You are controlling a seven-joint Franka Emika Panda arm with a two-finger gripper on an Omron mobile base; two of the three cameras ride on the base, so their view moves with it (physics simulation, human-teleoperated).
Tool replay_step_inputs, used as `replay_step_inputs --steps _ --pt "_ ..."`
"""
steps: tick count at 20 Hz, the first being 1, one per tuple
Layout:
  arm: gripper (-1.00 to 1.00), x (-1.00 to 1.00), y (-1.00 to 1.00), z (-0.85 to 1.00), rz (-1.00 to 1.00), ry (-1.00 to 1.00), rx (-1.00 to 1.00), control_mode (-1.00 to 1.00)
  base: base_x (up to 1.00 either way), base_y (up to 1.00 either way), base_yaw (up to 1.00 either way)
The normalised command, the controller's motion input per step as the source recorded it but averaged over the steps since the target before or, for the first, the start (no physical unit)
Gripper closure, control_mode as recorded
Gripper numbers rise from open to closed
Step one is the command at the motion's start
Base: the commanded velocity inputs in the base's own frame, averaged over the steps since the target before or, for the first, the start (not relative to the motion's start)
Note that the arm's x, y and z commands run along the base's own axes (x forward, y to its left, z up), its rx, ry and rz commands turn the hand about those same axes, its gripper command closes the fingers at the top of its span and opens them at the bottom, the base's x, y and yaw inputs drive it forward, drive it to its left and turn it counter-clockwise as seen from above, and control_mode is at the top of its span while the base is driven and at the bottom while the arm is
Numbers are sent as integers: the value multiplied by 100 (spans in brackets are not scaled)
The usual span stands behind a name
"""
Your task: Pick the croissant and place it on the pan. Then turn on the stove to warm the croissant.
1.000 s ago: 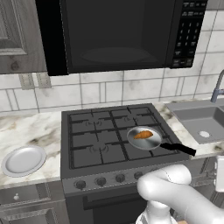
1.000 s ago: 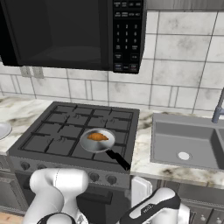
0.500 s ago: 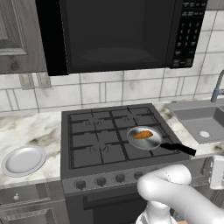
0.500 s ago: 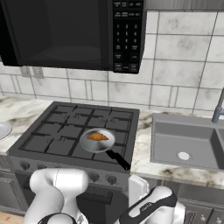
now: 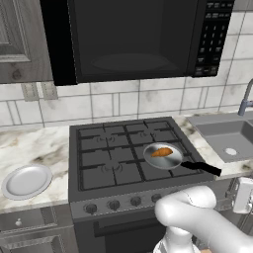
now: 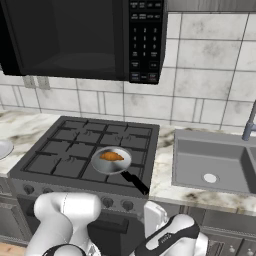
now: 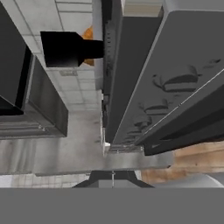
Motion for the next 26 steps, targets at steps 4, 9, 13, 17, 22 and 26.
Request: replay_step_inputs --steps 4,9,13,17,22,26 --pt "100 3 6 0 0 -7 0 -100 0 0 0" --pt "100 1 9 -1 0 -7 0 -100 0 0 0" --pt "100 3 17 -1 0 -5 0 -100 0 0 0" --pt "100 4 20 -4 0 -1 0 -100 0 0 0" --pt "100 12 19 -3 0 0 0 -100 0 0 0" --pt "100 18 5 -1 0 0 0 -100 0 0 0"
